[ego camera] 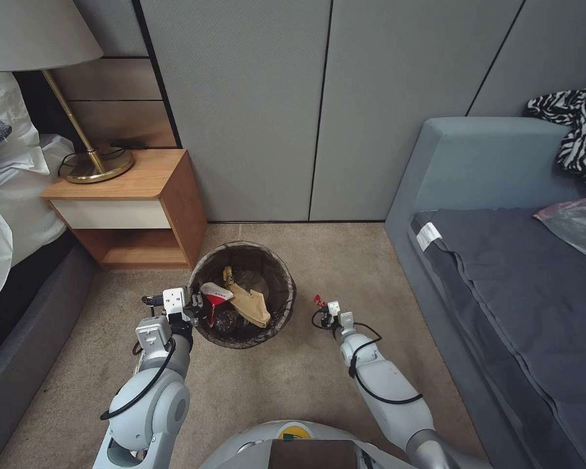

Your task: Pick up the trash bin, then pick up the garbage from the floor and place it into the trash bin.

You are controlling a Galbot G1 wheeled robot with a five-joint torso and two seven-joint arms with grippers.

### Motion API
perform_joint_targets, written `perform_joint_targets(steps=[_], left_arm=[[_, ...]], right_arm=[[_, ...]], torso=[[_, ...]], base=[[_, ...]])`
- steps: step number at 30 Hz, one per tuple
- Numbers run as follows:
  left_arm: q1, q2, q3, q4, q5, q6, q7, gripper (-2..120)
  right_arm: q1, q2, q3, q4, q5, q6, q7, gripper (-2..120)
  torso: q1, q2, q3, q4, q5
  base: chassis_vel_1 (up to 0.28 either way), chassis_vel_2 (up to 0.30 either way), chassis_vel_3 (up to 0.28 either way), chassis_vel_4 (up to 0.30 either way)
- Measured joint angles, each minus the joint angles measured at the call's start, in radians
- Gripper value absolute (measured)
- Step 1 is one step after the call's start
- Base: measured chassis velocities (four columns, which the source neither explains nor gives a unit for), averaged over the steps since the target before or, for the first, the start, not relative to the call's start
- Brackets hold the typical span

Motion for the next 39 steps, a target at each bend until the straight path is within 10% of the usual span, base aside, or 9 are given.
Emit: perform_joint_targets(steps=[8, 21, 29, 39], left_arm=[[-0.003, 0.003, -0.005, 0.004, -0.003, 0.001, 0.001, 4], [-0.009, 0.002, 0.003, 0.018, -0.003, 0.002, 0.000, 4], [-0.009, 0.009, 0.009, 0.018, -0.019, 0.009, -0.001, 4], [-0.008, 0.011, 0.022, 0.013, -0.042, 0.027, -0.004, 4]], right_arm=[[-0.028, -0.006, 0.009, 0.077, -0.034, 0.058, 0.043, 0], [-0.215, -0.056, 0.070, 0.619, -0.070, 0.209, 0.102, 0], [-0.278, -0.076, 0.063, 0.880, -0.058, 0.419, -0.159, 0], [-0.306, -0.148, -0.051, 1.046, 0.002, 0.401, -0.270, 0]], torso=[[0.000, 0.000, 0.000, 0.0000, -0.0002], [0.000, 0.000, 0.000, -0.0002, -0.0002], [0.000, 0.000, 0.000, 0.0001, -0.0002], [0.000, 0.000, 0.000, -0.0001, -0.0002]], base=[[0.000, 0.000, 0.000, 0.000], [0.000, 0.000, 0.000, 0.000], [0.000, 0.000, 0.000, 0.000], [0.000, 0.000, 0.000, 0.000]])
